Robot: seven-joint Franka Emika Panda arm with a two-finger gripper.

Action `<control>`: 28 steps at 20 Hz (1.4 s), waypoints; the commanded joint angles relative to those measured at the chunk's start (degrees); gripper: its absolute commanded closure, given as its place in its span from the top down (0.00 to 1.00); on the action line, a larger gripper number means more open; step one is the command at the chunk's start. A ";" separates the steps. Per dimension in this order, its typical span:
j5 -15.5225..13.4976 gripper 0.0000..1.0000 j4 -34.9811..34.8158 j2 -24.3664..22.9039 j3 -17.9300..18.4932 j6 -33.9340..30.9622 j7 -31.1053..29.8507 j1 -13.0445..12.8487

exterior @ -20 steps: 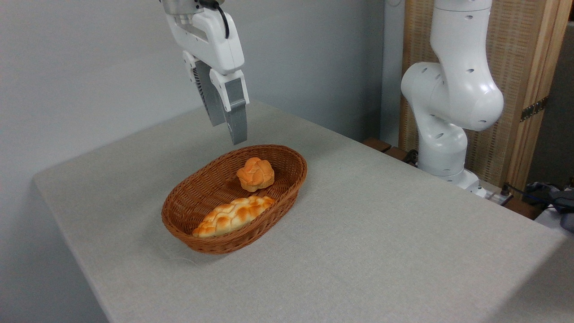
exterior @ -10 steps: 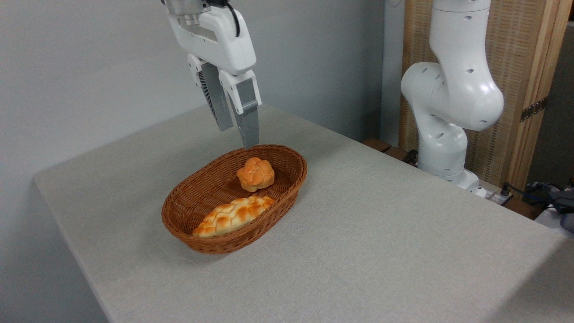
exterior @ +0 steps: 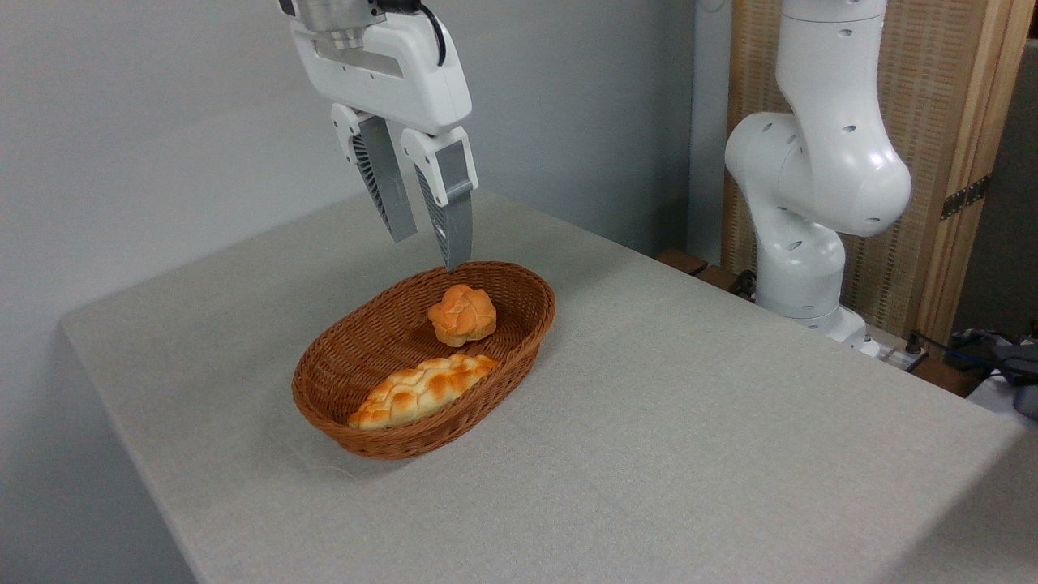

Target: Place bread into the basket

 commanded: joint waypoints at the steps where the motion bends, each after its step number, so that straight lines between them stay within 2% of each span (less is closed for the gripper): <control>1: 0.61 1.00 1.26 0.73 0.61 -0.01 -1.11 -0.66; 12: 0.25 1.00 -3.74 -1.73 0.70 7.46 -1.19 -0.92; 19: -0.89 1.00 -4.45 -2.00 0.70 7.47 -1.55 -0.92; 28: -0.89 1.00 -4.45 -2.00 0.70 7.64 -1.63 -0.74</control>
